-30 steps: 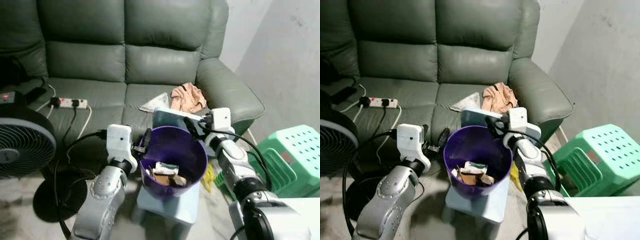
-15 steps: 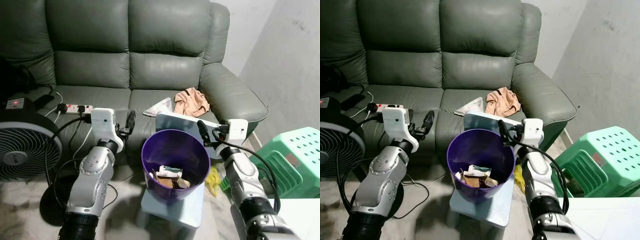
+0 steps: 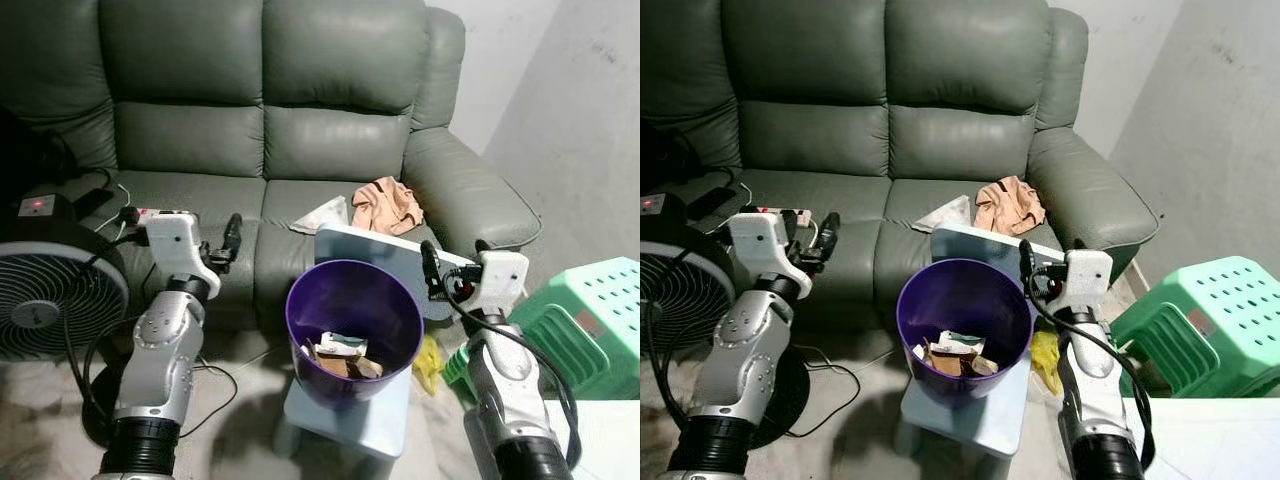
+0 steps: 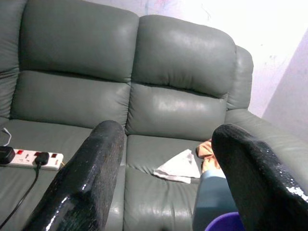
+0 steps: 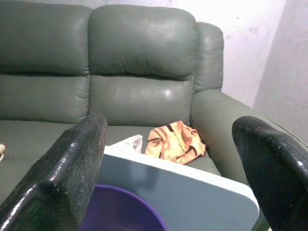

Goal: Picking trash to rubbish bin

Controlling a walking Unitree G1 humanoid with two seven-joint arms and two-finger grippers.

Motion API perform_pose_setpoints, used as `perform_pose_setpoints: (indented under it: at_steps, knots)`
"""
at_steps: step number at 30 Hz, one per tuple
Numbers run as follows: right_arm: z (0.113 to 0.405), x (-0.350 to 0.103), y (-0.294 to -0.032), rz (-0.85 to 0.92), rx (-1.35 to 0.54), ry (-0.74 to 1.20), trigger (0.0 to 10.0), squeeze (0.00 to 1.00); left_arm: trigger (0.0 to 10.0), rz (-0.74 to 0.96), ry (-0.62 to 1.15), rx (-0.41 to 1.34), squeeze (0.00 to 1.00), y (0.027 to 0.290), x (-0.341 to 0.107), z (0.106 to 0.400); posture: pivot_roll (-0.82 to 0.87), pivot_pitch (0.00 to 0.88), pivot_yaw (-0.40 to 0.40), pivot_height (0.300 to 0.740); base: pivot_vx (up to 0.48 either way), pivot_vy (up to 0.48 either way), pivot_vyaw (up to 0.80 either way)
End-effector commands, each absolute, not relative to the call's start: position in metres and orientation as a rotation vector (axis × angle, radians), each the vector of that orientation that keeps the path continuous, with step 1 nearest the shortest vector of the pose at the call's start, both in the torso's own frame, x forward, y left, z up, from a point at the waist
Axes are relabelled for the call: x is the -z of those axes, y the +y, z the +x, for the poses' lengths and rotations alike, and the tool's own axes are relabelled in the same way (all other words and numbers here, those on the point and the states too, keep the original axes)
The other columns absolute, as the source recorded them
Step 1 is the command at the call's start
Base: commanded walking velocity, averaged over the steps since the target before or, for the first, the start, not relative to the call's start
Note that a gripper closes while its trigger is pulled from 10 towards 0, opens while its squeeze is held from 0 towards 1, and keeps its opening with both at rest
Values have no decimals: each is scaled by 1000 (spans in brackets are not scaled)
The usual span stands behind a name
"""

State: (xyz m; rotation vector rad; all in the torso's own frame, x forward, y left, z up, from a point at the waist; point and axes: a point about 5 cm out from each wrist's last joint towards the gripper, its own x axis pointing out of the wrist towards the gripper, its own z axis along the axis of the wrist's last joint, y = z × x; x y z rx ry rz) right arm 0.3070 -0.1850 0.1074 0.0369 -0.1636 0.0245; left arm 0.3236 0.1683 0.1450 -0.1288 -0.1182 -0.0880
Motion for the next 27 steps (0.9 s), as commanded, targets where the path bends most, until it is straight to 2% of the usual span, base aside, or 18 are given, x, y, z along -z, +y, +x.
perform_pose_setpoints:
  at_steps: [1,9,22,27]
  knots:
    - [304,-114,-188,40,-2,-188,10000,0,10000,-120,-111,90,0,170,-144,327,35,0,-69,740,0,0,0]
    - [301,-115,-182,13,4,-179,10000,0,10000,-151,-90,93,0,170,-146,336,20,0,-53,740,0,0,0]
    - [300,-113,-179,8,9,-138,10000,0,10000,-146,-76,96,0,169,-143,336,27,0,-53,740,0,453,0]
    - [300,-112,-179,5,10,-122,10000,0,10000,-128,-76,90,0,169,-142,337,27,0,-54,740,0,0,-410]
